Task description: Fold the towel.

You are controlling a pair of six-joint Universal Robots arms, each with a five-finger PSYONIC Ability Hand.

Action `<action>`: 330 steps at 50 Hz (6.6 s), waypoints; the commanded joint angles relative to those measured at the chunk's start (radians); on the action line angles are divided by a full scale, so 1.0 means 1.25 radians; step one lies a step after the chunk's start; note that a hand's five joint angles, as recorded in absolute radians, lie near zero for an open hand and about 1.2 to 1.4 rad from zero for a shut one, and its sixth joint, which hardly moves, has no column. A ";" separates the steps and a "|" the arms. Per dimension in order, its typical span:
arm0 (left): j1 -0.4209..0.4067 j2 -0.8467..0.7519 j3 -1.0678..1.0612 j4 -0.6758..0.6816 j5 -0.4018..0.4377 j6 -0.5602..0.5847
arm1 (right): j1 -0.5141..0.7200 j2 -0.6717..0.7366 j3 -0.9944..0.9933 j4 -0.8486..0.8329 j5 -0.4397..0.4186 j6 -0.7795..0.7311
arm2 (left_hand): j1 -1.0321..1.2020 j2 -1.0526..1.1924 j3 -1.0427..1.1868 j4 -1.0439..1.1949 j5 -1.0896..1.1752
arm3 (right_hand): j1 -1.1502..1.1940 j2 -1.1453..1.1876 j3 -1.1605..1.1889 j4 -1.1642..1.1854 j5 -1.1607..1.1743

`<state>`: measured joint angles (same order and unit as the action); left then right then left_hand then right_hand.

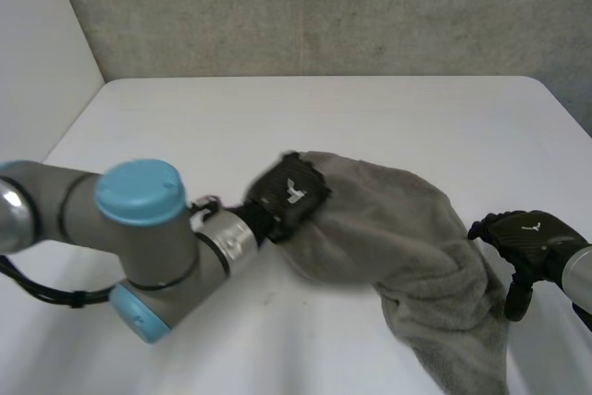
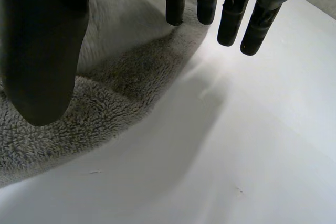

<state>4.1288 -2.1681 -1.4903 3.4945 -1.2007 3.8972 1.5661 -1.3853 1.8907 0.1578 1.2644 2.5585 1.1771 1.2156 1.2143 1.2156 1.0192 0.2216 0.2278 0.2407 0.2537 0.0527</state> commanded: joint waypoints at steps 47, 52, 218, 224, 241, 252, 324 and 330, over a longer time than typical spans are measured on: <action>0.266 0.549 -0.321 -0.022 -0.108 -0.393 | 0.320 0.286 -0.632 -0.006 0.055 0.064 | 0.175 0.145 0.146 0.145 0.162 | 0.940 0.935 0.924 0.914 0.935; 0.266 0.493 -0.332 -0.011 -0.111 -0.387 | 0.323 0.404 -0.732 -0.007 0.061 0.064 | 0.175 0.145 0.146 0.145 0.162 | 0.940 0.935 0.924 0.914 0.935; 0.263 0.375 0.033 -0.092 -0.263 -0.574 | 0.259 0.297 -0.877 0.033 -0.004 0.378 | 0.175 0.145 0.146 0.145 0.162 | 0.940 0.935 0.924 0.914 0.935; 0.256 0.396 -0.139 -0.074 -0.263 -0.566 | 0.257 0.357 -0.876 0.248 -0.006 0.272 | 0.175 0.145 0.146 0.145 0.162 | 0.940 0.935 0.924 0.914 0.935; 0.255 0.360 -0.285 0.013 -0.245 -0.560 | 0.248 0.573 -1.014 0.404 0.016 0.222 | 0.175 0.145 0.146 0.145 0.162 | 0.358 0.353 0.343 0.332 0.354; 0.241 0.331 -0.282 0.018 -0.245 -0.560 | 0.238 0.573 -1.011 0.345 0.098 0.226 | 0.175 0.145 0.146 0.145 0.162 | -0.038 -0.043 -0.053 -0.063 -0.042; 0.242 0.328 -0.300 0.025 -0.246 -0.562 | 0.275 0.385 -0.332 -0.244 0.075 0.075 | 0.175 0.145 0.146 0.145 0.162 | 0.349 0.344 0.333 0.323 0.344; 0.242 0.328 -0.300 0.025 -0.246 -0.560 | 0.275 0.398 -0.350 -0.244 0.075 0.076 | 0.175 0.145 0.146 0.145 0.162 | 0.431 0.426 0.415 0.405 0.426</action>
<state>4.4317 -1.7578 -1.8653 3.5251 -1.5079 3.1961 1.9102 -0.9015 1.4728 -0.1470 1.3585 2.6532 1.1852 1.2178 1.2167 1.2191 1.0274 0.6909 0.6894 0.6884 0.6850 0.4895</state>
